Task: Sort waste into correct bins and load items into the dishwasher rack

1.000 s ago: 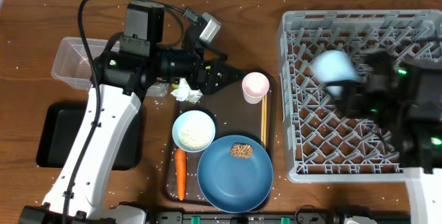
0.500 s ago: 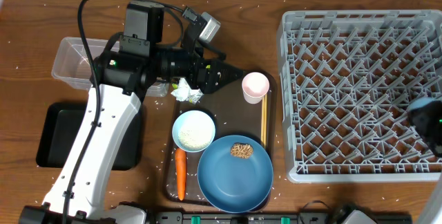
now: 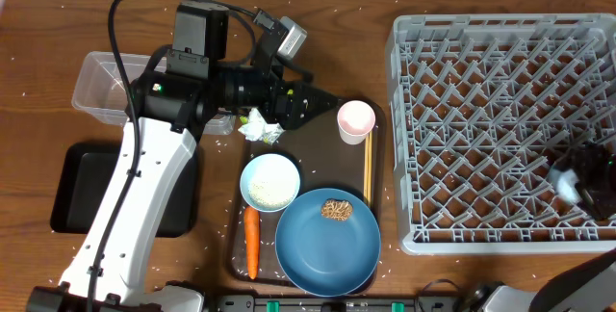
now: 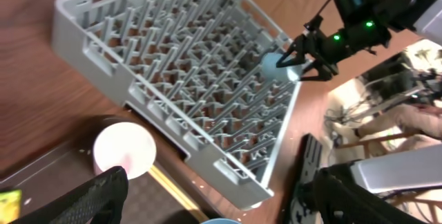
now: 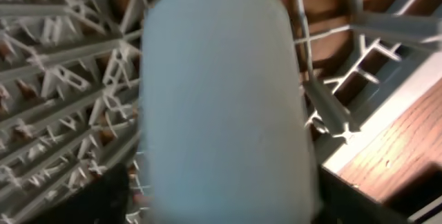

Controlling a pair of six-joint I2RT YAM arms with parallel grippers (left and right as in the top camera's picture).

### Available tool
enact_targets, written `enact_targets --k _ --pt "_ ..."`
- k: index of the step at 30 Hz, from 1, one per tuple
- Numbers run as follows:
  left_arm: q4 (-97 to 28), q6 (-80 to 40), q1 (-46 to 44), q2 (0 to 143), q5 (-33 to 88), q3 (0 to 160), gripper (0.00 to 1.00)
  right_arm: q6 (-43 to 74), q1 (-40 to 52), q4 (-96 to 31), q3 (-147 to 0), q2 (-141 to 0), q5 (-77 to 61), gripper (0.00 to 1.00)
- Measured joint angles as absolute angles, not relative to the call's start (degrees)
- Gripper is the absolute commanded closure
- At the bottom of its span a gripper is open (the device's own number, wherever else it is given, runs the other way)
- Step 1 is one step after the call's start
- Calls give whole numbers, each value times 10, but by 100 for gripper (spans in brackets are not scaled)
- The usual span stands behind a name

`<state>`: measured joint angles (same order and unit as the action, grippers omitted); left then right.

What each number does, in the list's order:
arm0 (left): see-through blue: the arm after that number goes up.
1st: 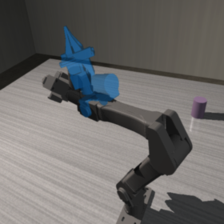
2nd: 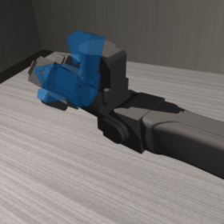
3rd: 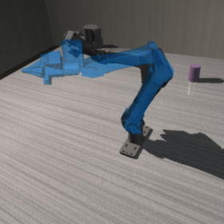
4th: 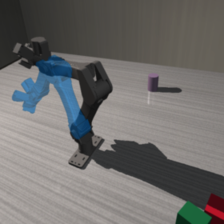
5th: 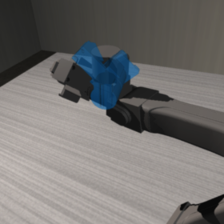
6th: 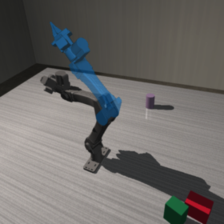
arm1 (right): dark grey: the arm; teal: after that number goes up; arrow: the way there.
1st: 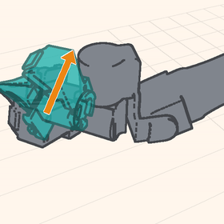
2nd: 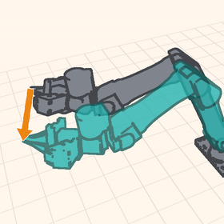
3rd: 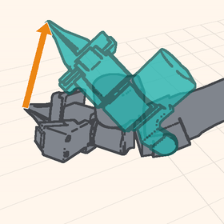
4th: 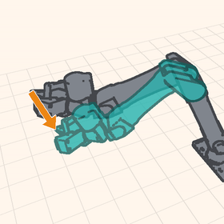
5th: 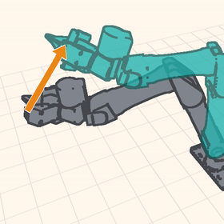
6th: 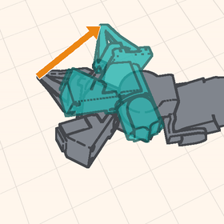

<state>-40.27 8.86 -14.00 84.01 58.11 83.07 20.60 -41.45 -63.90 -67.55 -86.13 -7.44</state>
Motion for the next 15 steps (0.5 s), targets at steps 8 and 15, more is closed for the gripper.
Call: enact_targets --k 8,15 --pt "-404 89 -188 847 416 831 14 201 -415 -668 -680 -853 -95 11" --pt "-403 89 -236 893 300 828 14 188 -415 -655 -715 -758 -116 17"
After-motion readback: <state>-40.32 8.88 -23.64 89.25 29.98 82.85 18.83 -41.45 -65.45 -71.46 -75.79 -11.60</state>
